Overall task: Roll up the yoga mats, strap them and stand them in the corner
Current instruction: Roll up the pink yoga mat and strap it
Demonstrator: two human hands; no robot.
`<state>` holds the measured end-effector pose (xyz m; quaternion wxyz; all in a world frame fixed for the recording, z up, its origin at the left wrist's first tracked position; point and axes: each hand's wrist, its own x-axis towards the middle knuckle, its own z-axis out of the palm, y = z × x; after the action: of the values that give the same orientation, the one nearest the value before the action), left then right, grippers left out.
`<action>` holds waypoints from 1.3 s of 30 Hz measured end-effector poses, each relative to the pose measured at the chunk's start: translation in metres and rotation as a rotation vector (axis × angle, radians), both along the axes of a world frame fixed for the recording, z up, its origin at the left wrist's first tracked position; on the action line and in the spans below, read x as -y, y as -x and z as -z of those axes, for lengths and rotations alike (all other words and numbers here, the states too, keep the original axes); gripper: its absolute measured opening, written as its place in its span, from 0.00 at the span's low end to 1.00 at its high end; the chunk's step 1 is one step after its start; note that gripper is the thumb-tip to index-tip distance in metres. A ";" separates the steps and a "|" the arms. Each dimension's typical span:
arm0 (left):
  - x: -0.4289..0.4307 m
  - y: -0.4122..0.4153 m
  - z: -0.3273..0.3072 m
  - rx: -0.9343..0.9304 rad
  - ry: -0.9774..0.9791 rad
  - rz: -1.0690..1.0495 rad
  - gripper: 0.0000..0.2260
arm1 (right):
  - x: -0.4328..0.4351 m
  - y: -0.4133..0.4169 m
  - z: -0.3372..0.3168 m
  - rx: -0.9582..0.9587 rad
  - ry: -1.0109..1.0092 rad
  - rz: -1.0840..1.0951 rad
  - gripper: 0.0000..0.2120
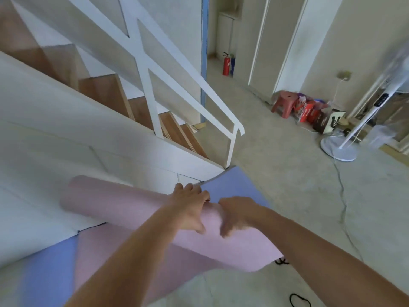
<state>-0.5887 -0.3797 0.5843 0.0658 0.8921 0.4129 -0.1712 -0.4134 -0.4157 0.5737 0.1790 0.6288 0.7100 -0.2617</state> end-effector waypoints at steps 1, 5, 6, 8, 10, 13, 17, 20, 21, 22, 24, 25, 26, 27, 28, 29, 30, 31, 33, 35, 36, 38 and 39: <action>0.002 0.011 -0.012 -0.037 0.106 -0.075 0.33 | 0.012 0.006 -0.004 0.053 -0.139 -0.081 0.25; 0.025 0.043 -0.039 -0.076 0.518 -0.385 0.32 | 0.059 0.015 -0.016 0.109 -0.382 -0.254 0.27; 0.037 0.042 -0.040 -0.084 0.489 -0.375 0.32 | 0.067 0.014 -0.018 0.069 -0.301 -0.218 0.30; 0.060 0.031 -0.040 -0.099 0.272 -0.294 0.29 | 0.078 0.012 -0.025 -0.116 -0.037 -0.035 0.40; 0.082 0.015 -0.035 -0.123 -0.070 -0.163 0.28 | 0.079 0.012 -0.034 -0.276 0.056 0.072 0.39; 0.106 0.001 -0.037 -0.054 -0.472 0.050 0.29 | 0.085 0.017 -0.042 -0.340 0.007 0.097 0.23; 0.109 0.011 -0.064 -0.052 -0.116 -0.115 0.25 | 0.104 0.029 -0.046 -0.100 -0.328 -0.034 0.21; 0.106 0.034 -0.085 0.026 0.106 -0.231 0.22 | 0.116 0.040 -0.045 0.119 -0.652 -0.142 0.23; 0.106 0.042 -0.087 0.045 0.111 -0.252 0.21 | 0.119 0.046 -0.047 0.183 -0.716 -0.153 0.25; 0.108 0.049 -0.087 0.059 0.084 -0.267 0.21 | 0.121 0.052 -0.049 0.213 -0.768 -0.132 0.27; 0.113 0.058 -0.088 0.069 -0.080 -0.257 0.21 | 0.121 0.065 -0.053 0.186 -0.780 -0.078 0.26; 0.117 0.062 -0.089 0.056 -0.205 -0.232 0.22 | 0.121 0.072 -0.058 0.121 -0.729 -0.033 0.25; 0.120 0.065 -0.090 0.035 -0.335 -0.209 0.23 | 0.119 0.079 -0.063 0.066 -0.684 0.023 0.25; 0.122 0.070 -0.093 0.019 -0.449 -0.189 0.24 | 0.117 0.086 -0.069 0.037 -0.678 0.074 0.25; 0.123 0.075 -0.095 0.013 -0.529 -0.165 0.24 | 0.114 0.092 -0.074 0.023 -0.687 0.115 0.25; 0.125 0.080 -0.098 0.020 -0.582 -0.138 0.24 | 0.113 0.097 -0.079 0.022 -0.714 0.140 0.24; 0.126 0.085 -0.100 0.033 -0.612 -0.108 0.24 | 0.111 0.103 -0.082 0.037 -0.737 0.158 0.23; 0.127 0.091 -0.101 0.052 -0.621 -0.083 0.24 | 0.110 0.107 -0.085 0.059 -0.774 0.166 0.22; 0.128 0.101 -0.104 0.116 -0.583 -0.065 0.24 | 0.110 0.117 -0.090 0.124 -0.898 0.151 0.25; 0.128 0.108 -0.108 0.198 -0.550 -0.081 0.22 | 0.110 0.124 -0.091 0.147 -0.979 0.149 0.30; 0.127 0.110 -0.110 0.231 -0.549 -0.091 0.20 | 0.110 0.128 -0.091 0.132 -1.012 0.143 0.31; 0.125 0.112 -0.112 0.288 -0.539 -0.094 0.17 | 0.111 0.134 -0.089 0.110 -1.042 0.099 0.31; 0.125 0.112 -0.113 0.319 -0.519 -0.095 0.15 | 0.113 0.136 -0.090 0.085 -1.049 0.081 0.30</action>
<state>-0.7004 -0.5044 0.6970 -0.0921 0.8745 0.4685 0.0854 -0.5497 -0.5282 0.6637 -0.1416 0.6709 0.7127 0.1478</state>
